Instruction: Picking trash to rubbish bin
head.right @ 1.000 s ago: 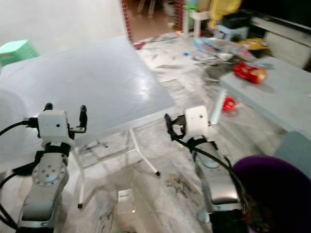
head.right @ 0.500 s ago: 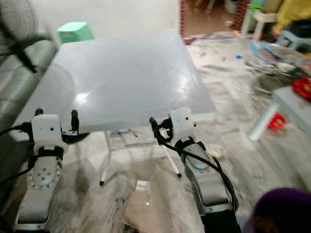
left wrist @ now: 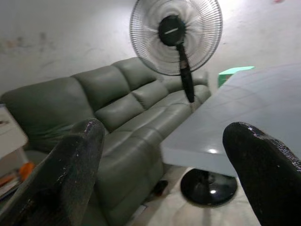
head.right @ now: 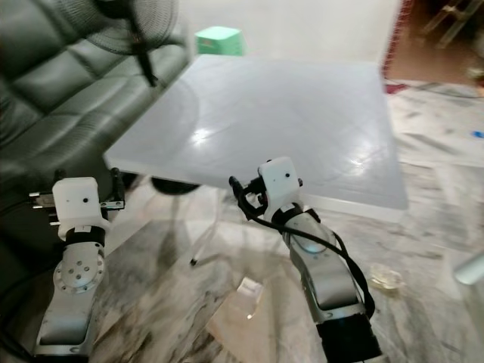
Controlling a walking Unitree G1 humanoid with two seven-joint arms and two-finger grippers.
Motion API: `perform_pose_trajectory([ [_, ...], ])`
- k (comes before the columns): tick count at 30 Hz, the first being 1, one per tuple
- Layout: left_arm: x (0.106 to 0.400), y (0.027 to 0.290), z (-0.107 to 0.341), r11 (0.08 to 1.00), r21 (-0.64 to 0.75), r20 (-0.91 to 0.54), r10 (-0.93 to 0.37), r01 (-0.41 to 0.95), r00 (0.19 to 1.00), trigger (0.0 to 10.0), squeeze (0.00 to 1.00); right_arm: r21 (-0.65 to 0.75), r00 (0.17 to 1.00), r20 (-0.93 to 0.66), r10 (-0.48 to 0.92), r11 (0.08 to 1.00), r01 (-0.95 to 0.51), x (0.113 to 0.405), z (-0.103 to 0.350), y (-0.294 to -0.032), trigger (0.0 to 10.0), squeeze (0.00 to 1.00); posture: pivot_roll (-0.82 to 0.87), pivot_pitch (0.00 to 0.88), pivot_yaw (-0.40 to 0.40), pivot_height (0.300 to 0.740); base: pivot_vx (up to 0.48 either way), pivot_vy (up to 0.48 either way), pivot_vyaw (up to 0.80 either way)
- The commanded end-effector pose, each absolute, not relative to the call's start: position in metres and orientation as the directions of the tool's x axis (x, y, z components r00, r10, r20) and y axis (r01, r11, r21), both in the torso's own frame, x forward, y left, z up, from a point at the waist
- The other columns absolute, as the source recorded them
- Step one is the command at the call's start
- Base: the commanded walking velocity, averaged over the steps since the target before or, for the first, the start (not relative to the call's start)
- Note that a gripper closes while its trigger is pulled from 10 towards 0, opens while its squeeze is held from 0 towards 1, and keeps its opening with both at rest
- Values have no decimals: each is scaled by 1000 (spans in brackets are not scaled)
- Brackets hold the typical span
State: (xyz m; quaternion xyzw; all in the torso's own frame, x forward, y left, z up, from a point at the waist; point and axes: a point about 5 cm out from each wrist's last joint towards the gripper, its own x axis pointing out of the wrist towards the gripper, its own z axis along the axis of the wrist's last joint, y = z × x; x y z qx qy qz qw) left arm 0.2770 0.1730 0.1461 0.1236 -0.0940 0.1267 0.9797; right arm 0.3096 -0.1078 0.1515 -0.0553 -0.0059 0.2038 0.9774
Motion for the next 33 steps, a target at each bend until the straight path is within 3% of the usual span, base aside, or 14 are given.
perform_pose_trajectory([
  [1,279,180,149,924,244,230,239,-294,943,10000,0,-104,905,13,425,901,-422,309,155,-96,10000,0,-6,18,6,740,0,0,800],
  [6,282,180,151,926,248,233,228,-285,945,10000,0,-92,903,29,428,901,-424,306,155,-93,10000,0,-11,21,24,740,0,0,779],
  [15,287,177,154,932,240,240,216,-274,946,10000,0,-74,914,35,405,913,-402,307,156,-96,10000,0,-13,25,30,740,0,0,0],
  [33,287,179,152,930,243,234,220,-275,947,10000,0,-39,921,14,389,921,-388,309,152,-95,10000,0,-5,35,36,740,0,0,-800],
])
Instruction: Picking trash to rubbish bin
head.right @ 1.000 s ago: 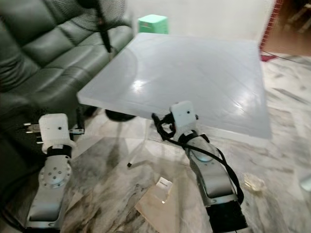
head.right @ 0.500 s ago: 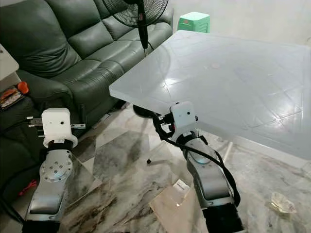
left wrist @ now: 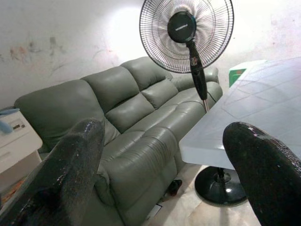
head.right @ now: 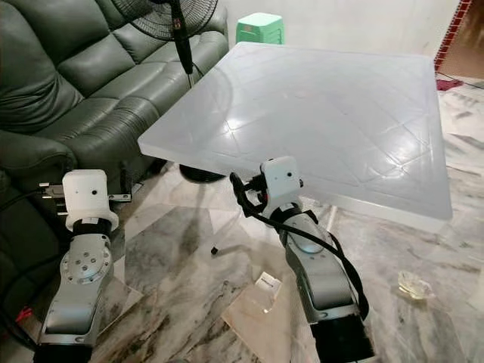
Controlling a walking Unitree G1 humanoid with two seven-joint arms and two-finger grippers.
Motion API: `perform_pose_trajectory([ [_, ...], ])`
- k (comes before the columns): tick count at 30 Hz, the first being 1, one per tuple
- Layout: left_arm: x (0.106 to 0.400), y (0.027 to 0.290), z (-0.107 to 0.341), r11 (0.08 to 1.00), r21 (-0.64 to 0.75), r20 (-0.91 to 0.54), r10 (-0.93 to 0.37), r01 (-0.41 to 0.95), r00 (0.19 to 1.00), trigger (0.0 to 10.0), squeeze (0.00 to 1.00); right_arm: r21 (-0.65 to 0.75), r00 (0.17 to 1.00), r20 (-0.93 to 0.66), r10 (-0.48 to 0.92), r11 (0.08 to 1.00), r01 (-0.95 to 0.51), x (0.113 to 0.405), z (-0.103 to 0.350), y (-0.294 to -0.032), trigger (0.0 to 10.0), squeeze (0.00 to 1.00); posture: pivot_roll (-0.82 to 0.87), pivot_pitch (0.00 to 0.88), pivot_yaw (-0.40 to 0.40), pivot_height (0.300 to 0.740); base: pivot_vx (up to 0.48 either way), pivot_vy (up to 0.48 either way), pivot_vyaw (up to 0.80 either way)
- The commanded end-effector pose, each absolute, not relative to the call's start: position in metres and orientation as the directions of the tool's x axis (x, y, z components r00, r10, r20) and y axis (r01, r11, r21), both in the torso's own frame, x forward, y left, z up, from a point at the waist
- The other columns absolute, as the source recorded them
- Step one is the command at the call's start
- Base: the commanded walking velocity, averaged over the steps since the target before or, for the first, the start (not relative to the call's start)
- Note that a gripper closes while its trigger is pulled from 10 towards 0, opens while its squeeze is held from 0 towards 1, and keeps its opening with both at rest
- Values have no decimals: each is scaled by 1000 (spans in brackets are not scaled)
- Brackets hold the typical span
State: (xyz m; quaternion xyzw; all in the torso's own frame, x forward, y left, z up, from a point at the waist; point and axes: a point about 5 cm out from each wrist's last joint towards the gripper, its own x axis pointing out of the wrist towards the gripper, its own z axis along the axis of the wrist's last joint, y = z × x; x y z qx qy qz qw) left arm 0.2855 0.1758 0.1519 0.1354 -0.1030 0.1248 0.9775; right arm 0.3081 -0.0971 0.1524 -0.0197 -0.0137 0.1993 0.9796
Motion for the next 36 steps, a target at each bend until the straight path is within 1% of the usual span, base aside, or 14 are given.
perform_pose_trajectory([
  [1,287,178,152,930,242,233,219,-275,947,10000,0,-36,922,12,388,921,-387,309,152,-96,10000,0,-5,35,36,740,0,0,-800],
  [36,287,176,151,933,241,228,214,-268,950,10000,0,-14,926,0,378,926,-378,309,150,-98,10000,0,-8,39,39,740,0,0,-800],
])
